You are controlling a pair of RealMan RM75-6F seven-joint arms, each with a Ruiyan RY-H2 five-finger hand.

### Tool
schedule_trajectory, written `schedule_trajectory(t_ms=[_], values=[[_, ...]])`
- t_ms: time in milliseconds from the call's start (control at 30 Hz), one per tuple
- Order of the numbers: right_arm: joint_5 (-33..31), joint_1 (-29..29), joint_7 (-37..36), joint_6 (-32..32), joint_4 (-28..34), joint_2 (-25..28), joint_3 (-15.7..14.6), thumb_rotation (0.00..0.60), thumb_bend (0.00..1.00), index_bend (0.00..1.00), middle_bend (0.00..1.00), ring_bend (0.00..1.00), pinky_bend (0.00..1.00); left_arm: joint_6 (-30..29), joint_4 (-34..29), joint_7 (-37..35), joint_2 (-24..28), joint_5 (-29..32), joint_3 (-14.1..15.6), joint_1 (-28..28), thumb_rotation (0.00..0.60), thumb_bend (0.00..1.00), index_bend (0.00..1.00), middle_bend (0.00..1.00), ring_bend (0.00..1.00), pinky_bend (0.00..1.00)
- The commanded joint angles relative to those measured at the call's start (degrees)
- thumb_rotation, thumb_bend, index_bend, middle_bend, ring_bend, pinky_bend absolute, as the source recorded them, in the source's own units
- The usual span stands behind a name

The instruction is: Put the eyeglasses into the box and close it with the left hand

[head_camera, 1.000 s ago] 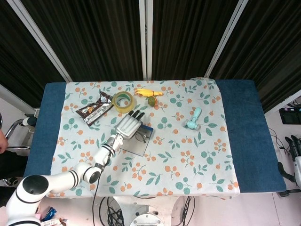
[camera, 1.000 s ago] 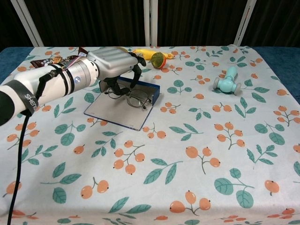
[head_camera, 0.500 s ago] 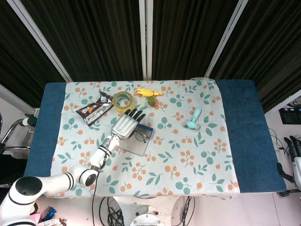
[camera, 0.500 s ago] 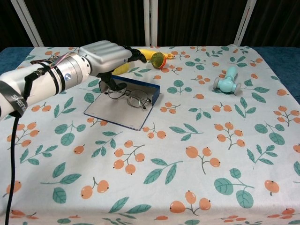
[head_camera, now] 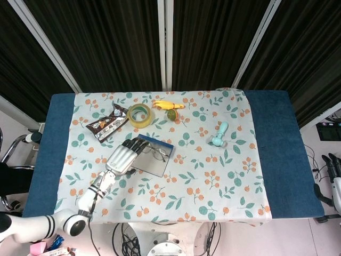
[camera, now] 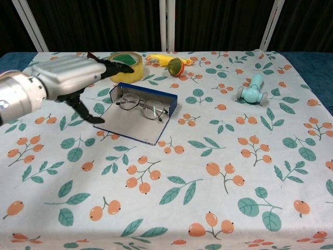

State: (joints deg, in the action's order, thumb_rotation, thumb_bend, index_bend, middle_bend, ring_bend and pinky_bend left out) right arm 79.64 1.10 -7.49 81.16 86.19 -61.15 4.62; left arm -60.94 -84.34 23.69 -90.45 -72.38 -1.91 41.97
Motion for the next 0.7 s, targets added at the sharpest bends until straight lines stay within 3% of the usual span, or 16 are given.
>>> schedule_trajectory(t_ms=[33, 267, 700], values=[[0.3, 0.1, -0.1, 0.1, 0.0, -0.1, 0.0, 0.6, 0.33, 0.0, 0.0, 0.0, 0.0, -1.8, -1.1, -0.8, 0.4, -2.2, 2.6, -2.5, 0.6, 0.13, 0.04, 0.06, 0.08, 0.19], [1.0, -0.3, -0.1, 1.3, 0.2, 0.0, -0.1, 0.6, 0.33, 0.0, 0.0, 0.0, 0.0, -3.7, 3.7, -1.2, -3.6, -5.4, 3.6, -4.4, 0.6, 0.13, 0.04, 0.05, 0.07, 0.19], [0.9, -0.6, 0.5, 1.4, 1.3, 0.7, -0.3, 0.6, 0.33, 0.0, 0.0, 0.0, 0.0, -3.1, 12.3, -3.4, -9.1, -8.9, 1.9, -4.2, 0.6, 0.13, 0.04, 0.05, 0.07, 0.19]])
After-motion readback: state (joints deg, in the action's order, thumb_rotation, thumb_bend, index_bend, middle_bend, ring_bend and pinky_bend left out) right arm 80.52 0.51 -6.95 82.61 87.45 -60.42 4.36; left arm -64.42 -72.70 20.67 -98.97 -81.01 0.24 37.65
